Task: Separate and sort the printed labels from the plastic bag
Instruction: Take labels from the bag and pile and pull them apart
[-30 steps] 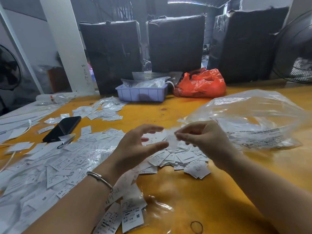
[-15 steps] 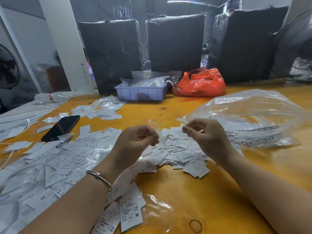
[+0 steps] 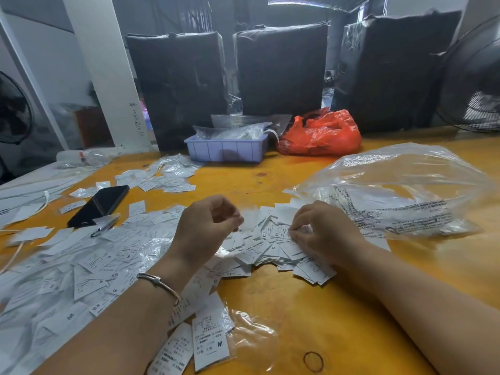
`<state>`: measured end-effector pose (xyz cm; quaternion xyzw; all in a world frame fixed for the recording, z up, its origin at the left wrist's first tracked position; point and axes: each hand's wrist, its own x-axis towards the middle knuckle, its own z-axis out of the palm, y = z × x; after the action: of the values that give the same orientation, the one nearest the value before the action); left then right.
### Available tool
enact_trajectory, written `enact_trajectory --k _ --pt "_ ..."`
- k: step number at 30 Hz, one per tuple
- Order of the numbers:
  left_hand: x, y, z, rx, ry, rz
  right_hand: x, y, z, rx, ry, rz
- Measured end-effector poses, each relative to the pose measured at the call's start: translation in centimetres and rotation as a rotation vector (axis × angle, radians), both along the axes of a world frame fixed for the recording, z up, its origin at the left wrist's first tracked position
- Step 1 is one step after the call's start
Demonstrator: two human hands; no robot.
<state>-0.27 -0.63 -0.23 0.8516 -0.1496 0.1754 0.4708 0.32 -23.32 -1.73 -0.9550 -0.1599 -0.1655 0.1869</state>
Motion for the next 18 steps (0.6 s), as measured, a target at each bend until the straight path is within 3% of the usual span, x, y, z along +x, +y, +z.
enact_trajectory --k 3,12,18 --pt "-0.07 -0.08 0.07 0.000 0.019 -0.005 -0.03 0.10 0.20 -0.023 0.012 0.015" --pt "-0.49 -0.09 0.62 -0.288 0.237 -0.219 -0.46 0.01 0.59 -0.108 -0.129 0.026" --pt "-0.47 -0.21 0.60 -0.261 0.250 -0.256 -0.72 0.04 0.83 -0.081 -0.143 -0.005"
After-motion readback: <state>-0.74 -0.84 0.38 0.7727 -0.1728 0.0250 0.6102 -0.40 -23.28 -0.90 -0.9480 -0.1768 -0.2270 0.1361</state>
